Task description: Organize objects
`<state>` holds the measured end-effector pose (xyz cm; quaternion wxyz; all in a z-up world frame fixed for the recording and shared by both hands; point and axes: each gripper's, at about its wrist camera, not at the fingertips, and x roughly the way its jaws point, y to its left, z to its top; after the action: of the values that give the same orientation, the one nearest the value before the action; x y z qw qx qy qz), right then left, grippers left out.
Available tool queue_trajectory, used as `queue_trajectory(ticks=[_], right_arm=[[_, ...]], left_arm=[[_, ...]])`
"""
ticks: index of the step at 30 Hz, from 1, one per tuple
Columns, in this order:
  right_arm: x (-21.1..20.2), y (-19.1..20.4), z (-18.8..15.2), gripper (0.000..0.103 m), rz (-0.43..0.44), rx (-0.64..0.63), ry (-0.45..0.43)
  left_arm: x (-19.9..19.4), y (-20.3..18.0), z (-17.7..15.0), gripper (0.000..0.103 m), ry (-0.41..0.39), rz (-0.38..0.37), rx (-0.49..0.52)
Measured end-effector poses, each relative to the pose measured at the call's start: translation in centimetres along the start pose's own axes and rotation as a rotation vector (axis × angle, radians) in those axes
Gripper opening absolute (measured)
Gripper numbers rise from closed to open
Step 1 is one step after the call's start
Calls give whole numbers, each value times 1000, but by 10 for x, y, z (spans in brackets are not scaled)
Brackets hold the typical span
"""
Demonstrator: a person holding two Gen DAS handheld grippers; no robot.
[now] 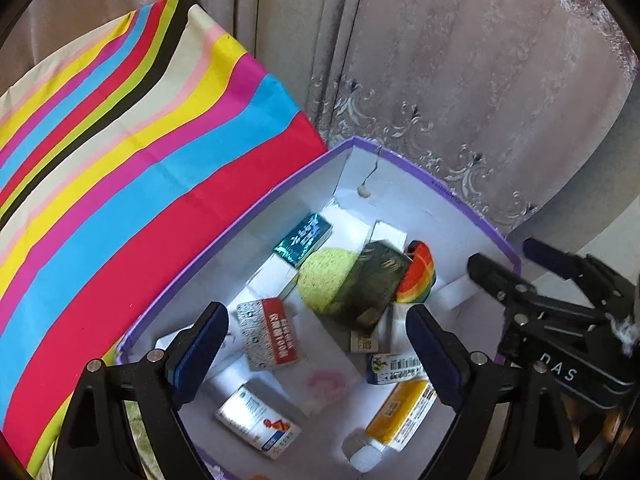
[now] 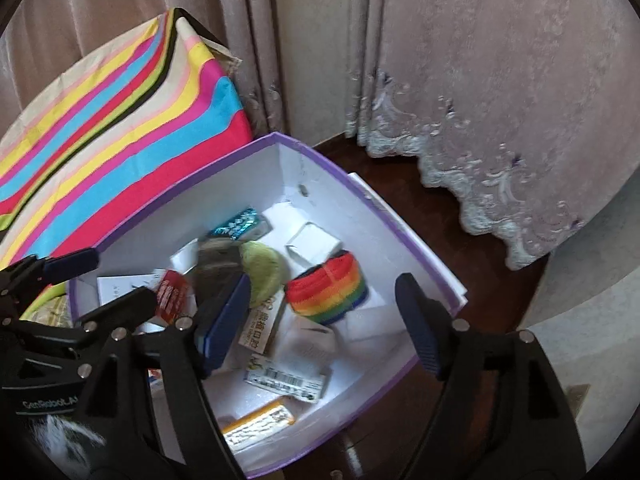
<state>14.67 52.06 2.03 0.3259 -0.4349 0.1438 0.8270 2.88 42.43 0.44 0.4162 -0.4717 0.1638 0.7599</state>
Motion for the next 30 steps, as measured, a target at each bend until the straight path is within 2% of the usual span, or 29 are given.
queue_trajectory(ticks=[4,5,9,15,18,22,26,30], right_arm=[[-10,-2,-5,81,-19,5,-18],[-13,-2,-7,81,-20,6,-25],[-28,6,-21,82,-34,-17,-42],[-40,14,-42,82,15,9,9],[-44,19,-50,82,7,10,19],[-54,22,-54,82,14,49,4],[-58,30,-53,82,-16,20,-16],[-57,32,-54,82,-7,17,-13]], left_arm=[[-16,2,-10,100,-11,-58,-32],[-20,3,-13,103,-18,-48,-32],[-38,1,-27,103,-41,42,-9],[-51,13,-49,103,-29,-2,-30],[-58,15,-60,103,-42,-11,-27],[-63,13,-66,103,-64,-10,-13],[-65,13,-67,103,-73,-10,-12],[-64,13,-67,103,-71,-8,-11]])
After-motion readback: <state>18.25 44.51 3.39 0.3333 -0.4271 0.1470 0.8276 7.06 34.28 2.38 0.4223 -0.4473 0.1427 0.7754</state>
